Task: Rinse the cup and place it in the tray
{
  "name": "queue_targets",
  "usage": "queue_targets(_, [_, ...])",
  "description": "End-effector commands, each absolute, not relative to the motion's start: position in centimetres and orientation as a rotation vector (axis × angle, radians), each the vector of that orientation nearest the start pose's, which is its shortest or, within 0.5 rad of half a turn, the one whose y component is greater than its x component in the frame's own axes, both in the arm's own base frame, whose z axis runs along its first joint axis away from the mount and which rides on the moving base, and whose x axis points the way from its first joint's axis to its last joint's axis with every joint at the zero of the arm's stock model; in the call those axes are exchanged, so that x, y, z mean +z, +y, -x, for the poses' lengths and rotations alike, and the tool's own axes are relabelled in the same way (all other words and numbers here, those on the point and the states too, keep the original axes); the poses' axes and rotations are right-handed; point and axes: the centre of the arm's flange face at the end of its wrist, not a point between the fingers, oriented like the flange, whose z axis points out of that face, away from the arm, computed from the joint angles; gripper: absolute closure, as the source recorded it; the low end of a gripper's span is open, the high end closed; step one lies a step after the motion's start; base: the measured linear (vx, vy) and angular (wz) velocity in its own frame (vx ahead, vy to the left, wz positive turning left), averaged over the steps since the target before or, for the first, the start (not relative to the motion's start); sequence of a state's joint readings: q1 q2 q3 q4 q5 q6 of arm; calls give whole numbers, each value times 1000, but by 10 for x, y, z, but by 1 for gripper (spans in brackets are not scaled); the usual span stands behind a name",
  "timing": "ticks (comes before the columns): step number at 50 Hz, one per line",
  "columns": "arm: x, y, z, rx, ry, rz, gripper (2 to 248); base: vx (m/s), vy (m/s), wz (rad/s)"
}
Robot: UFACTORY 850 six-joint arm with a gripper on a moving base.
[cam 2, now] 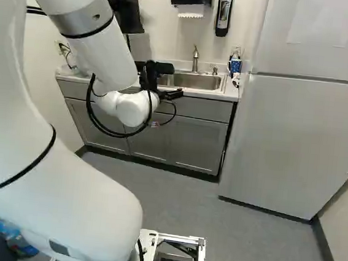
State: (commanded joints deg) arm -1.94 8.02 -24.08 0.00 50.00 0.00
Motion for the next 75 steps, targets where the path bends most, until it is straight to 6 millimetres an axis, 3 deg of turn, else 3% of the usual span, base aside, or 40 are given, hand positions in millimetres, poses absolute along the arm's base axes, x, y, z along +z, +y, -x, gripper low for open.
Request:
queue_targets(32, [487,-13,-409,-2123,38,2345,3,0,0,0])
queue_targets(75, [516,-13,-429,-2009,38,2441,3,0,0,0])
